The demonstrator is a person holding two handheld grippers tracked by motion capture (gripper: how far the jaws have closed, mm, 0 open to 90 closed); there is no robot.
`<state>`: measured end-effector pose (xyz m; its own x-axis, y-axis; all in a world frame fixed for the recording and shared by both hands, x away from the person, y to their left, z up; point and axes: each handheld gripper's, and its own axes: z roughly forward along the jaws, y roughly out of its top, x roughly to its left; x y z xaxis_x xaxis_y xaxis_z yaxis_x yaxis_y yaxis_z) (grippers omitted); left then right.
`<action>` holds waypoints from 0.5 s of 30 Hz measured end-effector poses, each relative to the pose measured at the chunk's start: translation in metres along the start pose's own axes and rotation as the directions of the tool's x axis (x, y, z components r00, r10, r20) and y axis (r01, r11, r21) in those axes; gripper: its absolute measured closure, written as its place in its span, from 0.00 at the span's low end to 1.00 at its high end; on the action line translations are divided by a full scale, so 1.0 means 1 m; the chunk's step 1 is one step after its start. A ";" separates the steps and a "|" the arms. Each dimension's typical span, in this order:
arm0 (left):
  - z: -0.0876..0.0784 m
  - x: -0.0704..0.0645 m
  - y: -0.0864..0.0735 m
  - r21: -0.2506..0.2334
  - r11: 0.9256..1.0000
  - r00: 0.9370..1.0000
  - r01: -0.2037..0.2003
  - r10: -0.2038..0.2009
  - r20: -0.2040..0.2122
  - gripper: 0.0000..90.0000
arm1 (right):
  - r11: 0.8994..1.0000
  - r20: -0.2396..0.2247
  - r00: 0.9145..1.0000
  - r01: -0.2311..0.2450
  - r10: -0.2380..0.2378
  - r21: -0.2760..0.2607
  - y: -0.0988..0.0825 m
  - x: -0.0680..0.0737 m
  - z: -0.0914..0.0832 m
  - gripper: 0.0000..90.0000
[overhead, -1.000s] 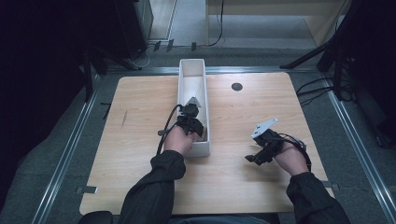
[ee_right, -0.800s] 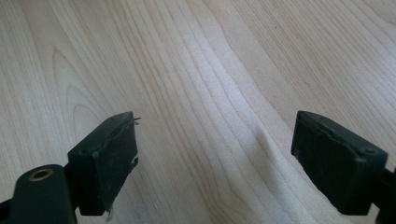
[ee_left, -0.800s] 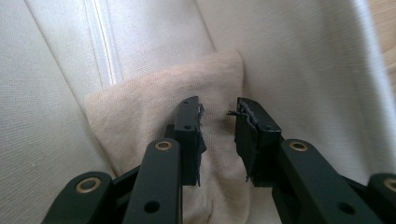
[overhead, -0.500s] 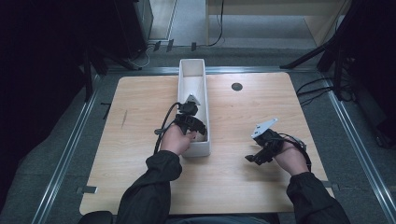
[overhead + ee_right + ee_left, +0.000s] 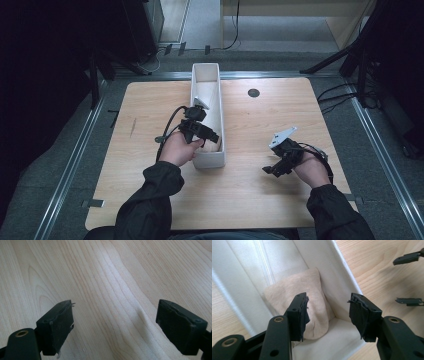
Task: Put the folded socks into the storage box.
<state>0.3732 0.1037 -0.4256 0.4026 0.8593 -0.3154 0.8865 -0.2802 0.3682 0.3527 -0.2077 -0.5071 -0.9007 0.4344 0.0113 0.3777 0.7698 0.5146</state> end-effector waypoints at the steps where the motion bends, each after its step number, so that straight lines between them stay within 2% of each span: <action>1: 0.000 0.000 0.000 0.000 1.000 1.000 0.000 0.000 0.000 0.51 | 1.000 0.000 1.000 0.000 0.000 0.000 0.000 0.000 0.000 0.16; 3: -0.004 0.002 -0.001 -0.006 1.000 1.000 0.005 -0.005 0.004 0.51 | 1.000 -0.001 1.000 0.000 0.000 -0.001 0.000 0.000 0.000 0.16; 4: -0.008 0.003 -0.002 -0.007 1.000 1.000 0.006 -0.006 -0.018 0.51 | 1.000 -0.002 1.000 0.000 0.000 -0.002 0.000 0.000 0.000 0.16; 6: -0.013 0.004 -0.004 -0.009 1.000 1.000 0.003 -0.004 -0.028 0.51 | 1.000 -0.004 1.000 -0.001 0.001 -0.005 0.000 0.000 0.000 0.16; 15: -0.036 0.014 -0.016 -0.044 0.999 1.000 -0.016 0.016 -0.007 0.48 | 1.000 -0.004 1.000 -0.014 0.014 -0.013 0.000 -0.001 -0.001 0.16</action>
<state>0.3569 0.1352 -0.4046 0.4151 0.8577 -0.3034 0.8691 -0.2753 0.4110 0.3531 -0.2082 -0.5066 -0.8964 0.4428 0.0220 0.3871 0.7576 0.5255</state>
